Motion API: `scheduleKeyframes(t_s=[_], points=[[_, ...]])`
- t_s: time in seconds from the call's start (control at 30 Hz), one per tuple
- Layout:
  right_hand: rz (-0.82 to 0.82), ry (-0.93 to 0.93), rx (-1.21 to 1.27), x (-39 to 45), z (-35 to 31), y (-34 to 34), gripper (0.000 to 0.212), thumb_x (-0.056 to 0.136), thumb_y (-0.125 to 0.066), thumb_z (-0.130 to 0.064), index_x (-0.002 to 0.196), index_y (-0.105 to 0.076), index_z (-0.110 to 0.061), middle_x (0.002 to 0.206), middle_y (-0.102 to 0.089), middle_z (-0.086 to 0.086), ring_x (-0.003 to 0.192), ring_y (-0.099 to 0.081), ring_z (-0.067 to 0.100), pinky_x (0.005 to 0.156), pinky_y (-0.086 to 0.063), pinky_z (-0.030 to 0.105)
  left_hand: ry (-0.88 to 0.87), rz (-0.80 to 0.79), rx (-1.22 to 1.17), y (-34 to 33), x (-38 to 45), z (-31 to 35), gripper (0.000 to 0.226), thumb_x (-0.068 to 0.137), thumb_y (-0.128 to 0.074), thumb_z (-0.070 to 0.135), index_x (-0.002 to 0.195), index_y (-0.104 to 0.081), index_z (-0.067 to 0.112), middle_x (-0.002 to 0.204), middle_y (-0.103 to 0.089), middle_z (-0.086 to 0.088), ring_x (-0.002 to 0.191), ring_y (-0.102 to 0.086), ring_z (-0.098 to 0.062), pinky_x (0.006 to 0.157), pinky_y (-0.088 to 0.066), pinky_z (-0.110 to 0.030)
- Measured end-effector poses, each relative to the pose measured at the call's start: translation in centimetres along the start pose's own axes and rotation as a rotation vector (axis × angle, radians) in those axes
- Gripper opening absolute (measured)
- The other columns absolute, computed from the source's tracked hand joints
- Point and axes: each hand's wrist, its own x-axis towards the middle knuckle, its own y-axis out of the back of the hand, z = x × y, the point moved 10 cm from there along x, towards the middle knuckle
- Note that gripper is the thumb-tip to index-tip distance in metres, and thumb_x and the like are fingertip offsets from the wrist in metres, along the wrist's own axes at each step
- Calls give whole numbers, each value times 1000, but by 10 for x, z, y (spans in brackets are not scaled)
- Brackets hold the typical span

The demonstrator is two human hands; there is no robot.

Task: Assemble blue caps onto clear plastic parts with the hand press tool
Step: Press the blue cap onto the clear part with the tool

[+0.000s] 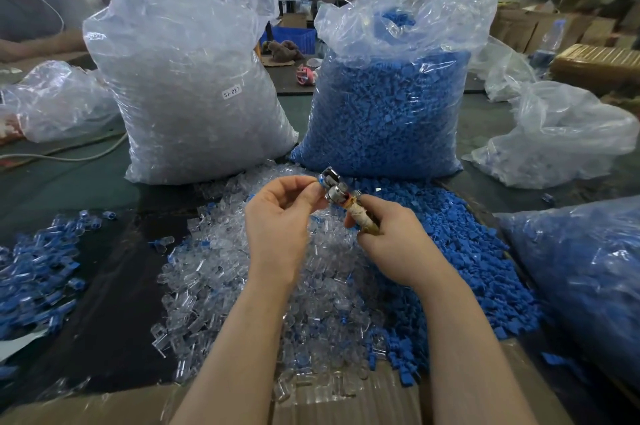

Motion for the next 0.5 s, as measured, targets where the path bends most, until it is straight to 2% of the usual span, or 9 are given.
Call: scheduleKeyframes(t_s=[0.13, 0.23, 0.33, 0.4, 0.5], points=[[-20, 7, -44, 1, -3, -2, 21, 78, -53, -10, 88, -57, -28, 73, -63, -13, 60, -52, 7, 56, -43, 34, 90, 14, -37, 2, 1, -8, 14, 87, -67, -2, 82, -70, 10, 71, -74, 1, 70, -72, -13, 67, -56, -18], [6, -1, -78, 2, -3, 1, 14, 78, -52, -12, 85, -52, -25, 81, -65, -3, 68, -56, 20, 60, -47, 38, 211, 113, -170, 18, 3, -17, 8, 86, -68, 1, 86, -70, 9, 74, -75, -2, 70, -72, -11, 66, -56, -18], [72, -49, -114, 2, 4, 9, 12, 78, -52, -14, 82, -51, -25, 74, -62, -5, 65, -55, 16, 54, -43, 36, 341, 346, -492, 54, 8, -27, 7, 90, -64, 3, 87, -66, 9, 69, -73, -1, 65, -71, -9, 68, -59, -22], [91, -88, -163, 3, 10, 13, 13, 80, -53, -16, 78, -47, -28, 70, -58, -8, 62, -53, 14, 50, -36, 32, 381, 518, -661, 85, 9, -31, 10, 95, -59, 6, 86, -62, 10, 60, -71, 2, 58, -69, -5, 70, -58, -22], [109, -161, -256, 2, 23, 18, 16, 84, -54, -18, 76, -44, -28, 71, -55, -7, 63, -51, 13, 49, -31, 30, 417, 742, -867, 129, 1, -39, 13, 100, -52, 8, 89, -58, 11, 57, -70, 2, 62, -70, -4, 79, -58, -24]])
